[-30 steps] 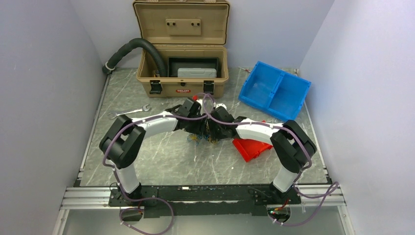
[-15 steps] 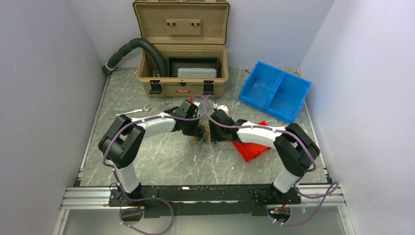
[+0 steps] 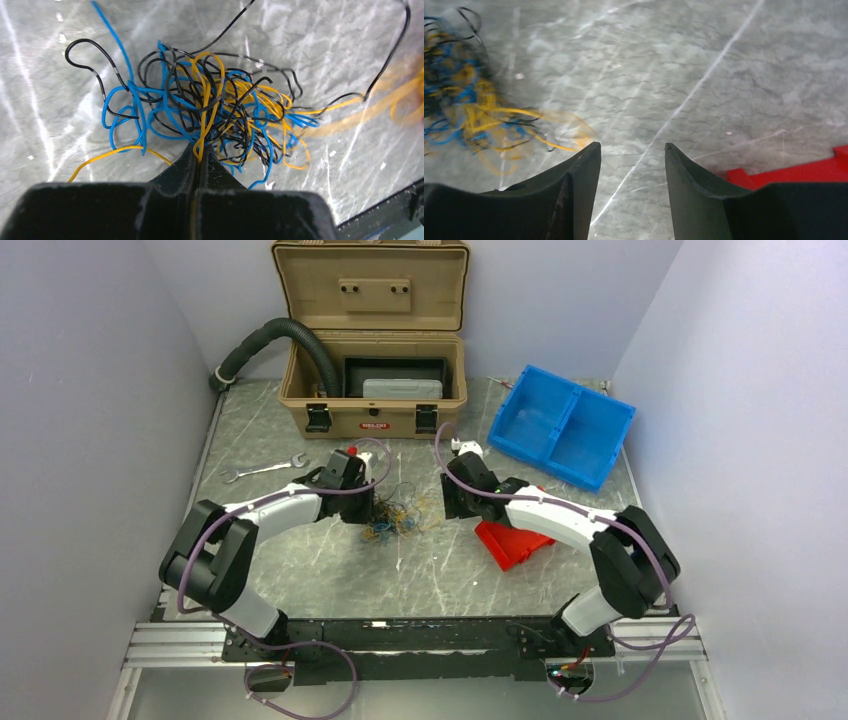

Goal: Untangle the cables
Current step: Untie the cable.

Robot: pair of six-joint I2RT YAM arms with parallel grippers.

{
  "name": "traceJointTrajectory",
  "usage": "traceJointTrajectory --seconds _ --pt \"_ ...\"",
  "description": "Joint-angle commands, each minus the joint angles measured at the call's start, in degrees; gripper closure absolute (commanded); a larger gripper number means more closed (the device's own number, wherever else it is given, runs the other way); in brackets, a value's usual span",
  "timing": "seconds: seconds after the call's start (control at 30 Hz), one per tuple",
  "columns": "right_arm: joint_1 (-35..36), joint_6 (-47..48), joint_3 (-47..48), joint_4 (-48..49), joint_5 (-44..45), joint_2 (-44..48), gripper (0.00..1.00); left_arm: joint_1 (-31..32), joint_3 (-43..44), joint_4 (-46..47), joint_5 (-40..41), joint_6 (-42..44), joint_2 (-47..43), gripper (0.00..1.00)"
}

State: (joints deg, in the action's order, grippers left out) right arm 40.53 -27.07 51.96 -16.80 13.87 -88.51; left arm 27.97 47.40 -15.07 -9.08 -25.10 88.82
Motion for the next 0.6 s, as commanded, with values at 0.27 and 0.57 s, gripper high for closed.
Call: traceJointTrajectory --seconds 0.27,0.57 --pt "-0.1 9.3 -1.7 11.9 -23.2 8.0 0.26 2.3 -3.8 12.2 -16.6 4.6 -4.1 1.0" --pt "0.2 5.9 -6.1 15.9 -27.7 6.1 0.25 4.4 -7.2 18.9 -18.3 4.1 -5.9 0.98"
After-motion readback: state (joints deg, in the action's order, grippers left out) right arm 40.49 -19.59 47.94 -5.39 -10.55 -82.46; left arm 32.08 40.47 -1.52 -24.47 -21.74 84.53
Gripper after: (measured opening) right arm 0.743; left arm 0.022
